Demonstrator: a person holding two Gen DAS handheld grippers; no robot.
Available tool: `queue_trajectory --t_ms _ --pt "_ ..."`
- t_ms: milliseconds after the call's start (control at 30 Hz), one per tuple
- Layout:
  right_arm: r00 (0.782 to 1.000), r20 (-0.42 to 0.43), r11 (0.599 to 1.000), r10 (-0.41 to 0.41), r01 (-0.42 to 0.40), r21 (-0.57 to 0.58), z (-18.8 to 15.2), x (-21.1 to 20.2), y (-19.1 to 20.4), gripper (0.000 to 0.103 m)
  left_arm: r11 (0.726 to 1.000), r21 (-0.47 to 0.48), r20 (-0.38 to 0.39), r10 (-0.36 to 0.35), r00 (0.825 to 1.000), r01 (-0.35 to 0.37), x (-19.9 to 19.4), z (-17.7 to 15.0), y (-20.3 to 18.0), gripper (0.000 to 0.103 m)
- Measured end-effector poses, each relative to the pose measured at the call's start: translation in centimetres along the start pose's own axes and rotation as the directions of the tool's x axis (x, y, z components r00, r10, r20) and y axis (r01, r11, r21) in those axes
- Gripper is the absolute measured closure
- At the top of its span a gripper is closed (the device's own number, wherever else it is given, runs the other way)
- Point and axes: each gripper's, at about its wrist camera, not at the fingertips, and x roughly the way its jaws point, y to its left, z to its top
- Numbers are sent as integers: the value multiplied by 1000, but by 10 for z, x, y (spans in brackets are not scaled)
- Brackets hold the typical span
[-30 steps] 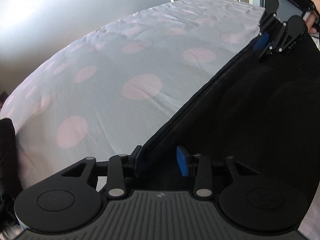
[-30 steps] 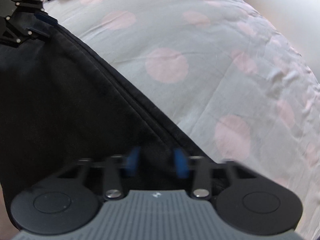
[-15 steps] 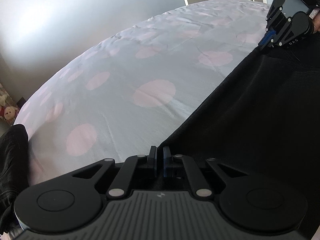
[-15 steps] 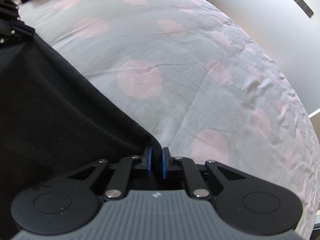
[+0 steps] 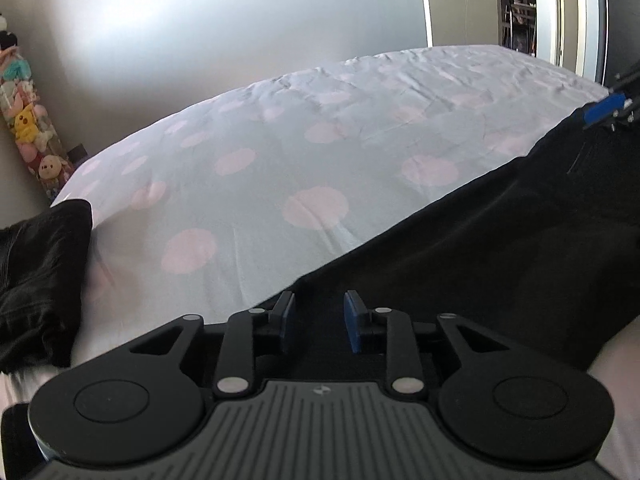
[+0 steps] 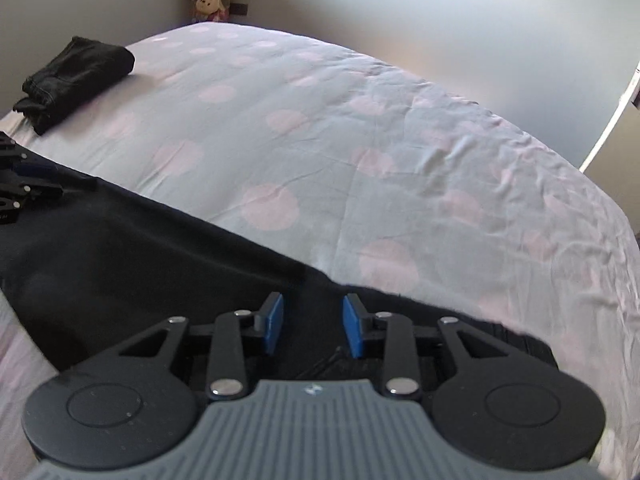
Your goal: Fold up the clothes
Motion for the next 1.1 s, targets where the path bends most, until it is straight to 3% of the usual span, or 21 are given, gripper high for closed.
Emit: queue_trajectory --t_ms 100,200,333,433,533,767,933,967,1033,1100 --pt "1000 18 999 -10 9 51 -39 -27 15 69 997 -41 16 -68 998 68 -24 -5 -25 71" --pt "999 32 991 -1 -3 131 -79 -39 27 82 988 -48 16 -148 989 149 -39 -12 -55 71" --pt "999 26 979 -48 42 198 -108 -27 33 86 984 -69 -1 -162 987 162 -40 -27 -76 71" --pt "994 -71 962 -83 98 256 -123 8 16 103 983 -88 -21 -161 987 158 -36 -38 -83 71" --pt "991 -108 933 -85 117 340 -133 26 -9 103 984 -93 -31 -159 987 155 -30 -48 -82 71" --pt "983 -123 943 -137 168 286 -126 19 1 103 983 -105 -29 -156 987 153 -25 -54 -80 71" --pt "995 7 939 -96 88 331 -127 -30 34 92 986 -95 -29 -140 990 137 -27 -55 -83 70" --pt "997 27 939 -76 62 339 -127 -36 43 87 987 -93 -30 -138 990 135 -28 -55 -84 69" --pt "998 46 943 -48 30 331 -129 -43 64 60 986 -97 -27 -140 990 136 -30 -55 -84 69" --pt "998 36 951 -53 39 307 -132 -43 85 58 985 -106 -29 -142 989 138 -31 -55 -84 69"
